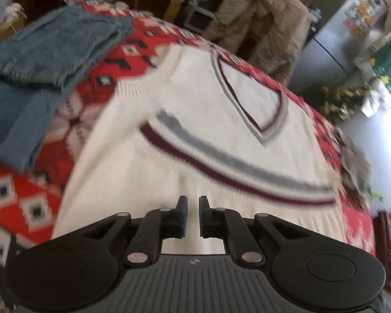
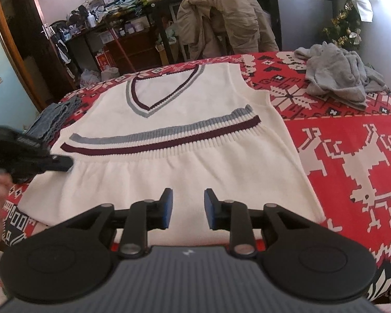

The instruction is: Fold clothes

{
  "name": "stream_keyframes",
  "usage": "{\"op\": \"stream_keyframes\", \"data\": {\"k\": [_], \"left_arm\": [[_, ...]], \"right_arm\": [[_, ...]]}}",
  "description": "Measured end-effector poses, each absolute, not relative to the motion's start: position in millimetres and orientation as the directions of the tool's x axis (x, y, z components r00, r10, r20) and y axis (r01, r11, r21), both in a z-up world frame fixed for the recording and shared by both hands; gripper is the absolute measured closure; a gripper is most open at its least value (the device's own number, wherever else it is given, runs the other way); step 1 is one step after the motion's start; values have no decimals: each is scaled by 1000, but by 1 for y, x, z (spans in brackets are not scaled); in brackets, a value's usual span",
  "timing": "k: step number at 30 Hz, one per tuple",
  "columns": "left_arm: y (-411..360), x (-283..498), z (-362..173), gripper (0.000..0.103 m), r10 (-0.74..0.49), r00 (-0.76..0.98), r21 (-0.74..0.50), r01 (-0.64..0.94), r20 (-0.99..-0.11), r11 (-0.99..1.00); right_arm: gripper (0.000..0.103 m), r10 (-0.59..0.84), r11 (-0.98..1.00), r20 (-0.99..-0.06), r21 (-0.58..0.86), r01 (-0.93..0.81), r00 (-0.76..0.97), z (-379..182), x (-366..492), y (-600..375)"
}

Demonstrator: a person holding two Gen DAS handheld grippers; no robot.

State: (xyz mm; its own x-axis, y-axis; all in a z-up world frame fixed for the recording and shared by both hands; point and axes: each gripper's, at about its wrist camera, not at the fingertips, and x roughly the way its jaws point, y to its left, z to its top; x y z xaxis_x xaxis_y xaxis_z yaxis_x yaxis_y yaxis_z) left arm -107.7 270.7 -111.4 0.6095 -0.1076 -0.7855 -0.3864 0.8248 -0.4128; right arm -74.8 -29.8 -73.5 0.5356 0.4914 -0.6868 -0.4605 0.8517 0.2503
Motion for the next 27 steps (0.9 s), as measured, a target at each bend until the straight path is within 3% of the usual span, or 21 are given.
{"op": "stream_keyframes", "data": {"k": [3,14,27], "left_arm": [[257,-122,-113,99,-153,579,-409,-343,-801,846],[241,-117,-119,103,-29,551,-264,-352,-834,898],[272,-61,-118,102,-22,567,-319,-430,-823,845]], "right_arm": [[73,505,847,-689,280,-452,520,-74,-74,-33],[69,492,857,-709,294,-422,505,-79,-76,-35],[64,533,829,-689,311,-464,491,-73,-75,-22]]}}
